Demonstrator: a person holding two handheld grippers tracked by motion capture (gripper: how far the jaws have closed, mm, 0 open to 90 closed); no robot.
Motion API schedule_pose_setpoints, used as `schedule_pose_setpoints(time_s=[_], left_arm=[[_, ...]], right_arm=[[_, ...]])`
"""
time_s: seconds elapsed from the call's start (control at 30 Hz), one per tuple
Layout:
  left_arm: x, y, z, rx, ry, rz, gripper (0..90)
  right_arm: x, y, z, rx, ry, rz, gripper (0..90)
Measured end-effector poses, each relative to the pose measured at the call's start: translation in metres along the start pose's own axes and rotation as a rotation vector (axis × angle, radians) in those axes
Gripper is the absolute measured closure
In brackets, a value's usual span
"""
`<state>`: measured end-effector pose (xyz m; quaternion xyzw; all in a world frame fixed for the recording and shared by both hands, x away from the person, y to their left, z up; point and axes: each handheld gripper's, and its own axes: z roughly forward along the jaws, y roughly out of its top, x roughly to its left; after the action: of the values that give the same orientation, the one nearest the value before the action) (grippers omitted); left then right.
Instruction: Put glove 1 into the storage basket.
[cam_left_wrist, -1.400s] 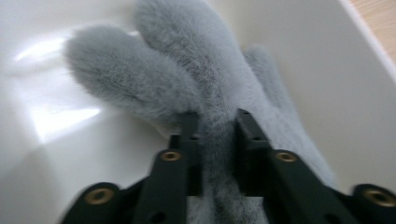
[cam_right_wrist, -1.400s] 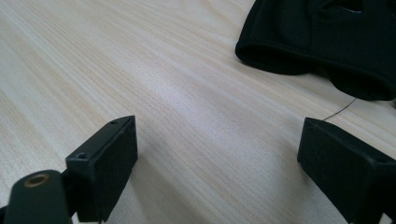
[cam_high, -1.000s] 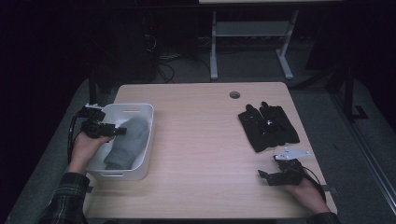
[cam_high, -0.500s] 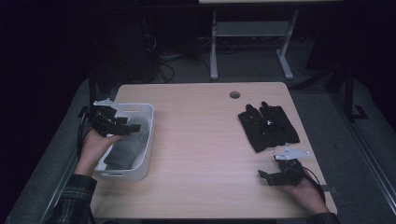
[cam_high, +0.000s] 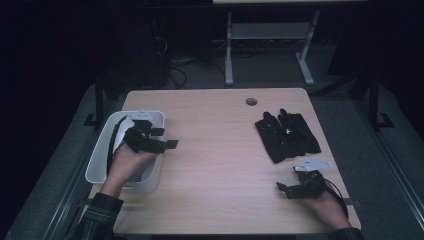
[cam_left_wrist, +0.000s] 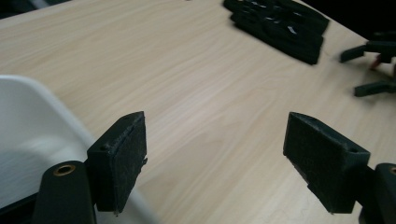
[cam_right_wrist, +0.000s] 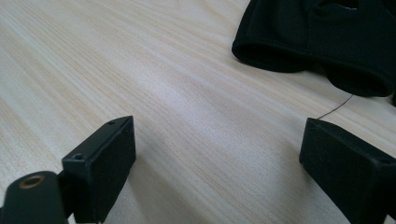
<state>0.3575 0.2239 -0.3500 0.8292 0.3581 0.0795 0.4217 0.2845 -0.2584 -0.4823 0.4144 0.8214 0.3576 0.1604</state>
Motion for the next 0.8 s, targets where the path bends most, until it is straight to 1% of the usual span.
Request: schedule_pose_setpoints(time_s=[0.17, 0.3, 0.43, 0.5, 0.53, 0.63, 0.67, 0.7, 0.73, 0.77, 0.8], left_arm=[[-0.023, -0.005, 0.021, 0.028, -0.042, 0.034, 18.5], [-0.043, -0.009, 0.035, 0.03, -0.059, 0.065, 17.9], [-0.063, -0.016, 0.048, 0.05, -0.075, 0.114, 17.4], [-0.071, -0.021, 0.055, 0.062, -0.078, 0.138, 17.2], [-0.074, -0.024, 0.06, 0.068, -0.085, 0.136, 17.1], [-0.076, -0.036, 0.072, 0.085, -0.095, 0.137, 16.4], [-0.076, -0.039, 0.074, 0.096, -0.097, 0.147, 16.4], [-0.076, -0.043, 0.077, 0.102, -0.097, 0.143, 16.2], [-0.076, -0.048, 0.081, 0.111, -0.097, 0.149, 15.8], [-0.076, -0.053, 0.084, 0.131, -0.082, 0.167, 15.7], [-0.075, -0.057, 0.088, 0.144, -0.076, 0.177, 15.3]], right_arm=[[0.0, 0.0, 0.0, 0.003, 0.0, 0.002, 10.7], [0.0, 0.0, 0.0, 0.002, -0.001, 0.001, 10.8], [0.0, 0.0, 0.0, 0.002, -0.001, 0.001, 10.9], [0.0, 0.0, 0.0, 0.002, 0.0, 0.001, 10.9], [0.0, 0.0, 0.0, 0.002, -0.001, 0.001, 10.9], [0.001, 0.0, 0.0, 0.004, -0.001, 0.003, 10.9], [0.0, 0.0, -0.001, 0.005, 0.0, 0.002, 10.9], [0.001, 0.0, 0.0, 0.006, 0.001, 0.002, 10.9], [0.001, 0.0, -0.001, 0.007, 0.002, 0.001, 10.9], [0.001, 0.0, -0.001, 0.008, 0.003, 0.0, 10.9], [0.001, 0.001, -0.001, 0.01, 0.004, 0.0, 10.9]])
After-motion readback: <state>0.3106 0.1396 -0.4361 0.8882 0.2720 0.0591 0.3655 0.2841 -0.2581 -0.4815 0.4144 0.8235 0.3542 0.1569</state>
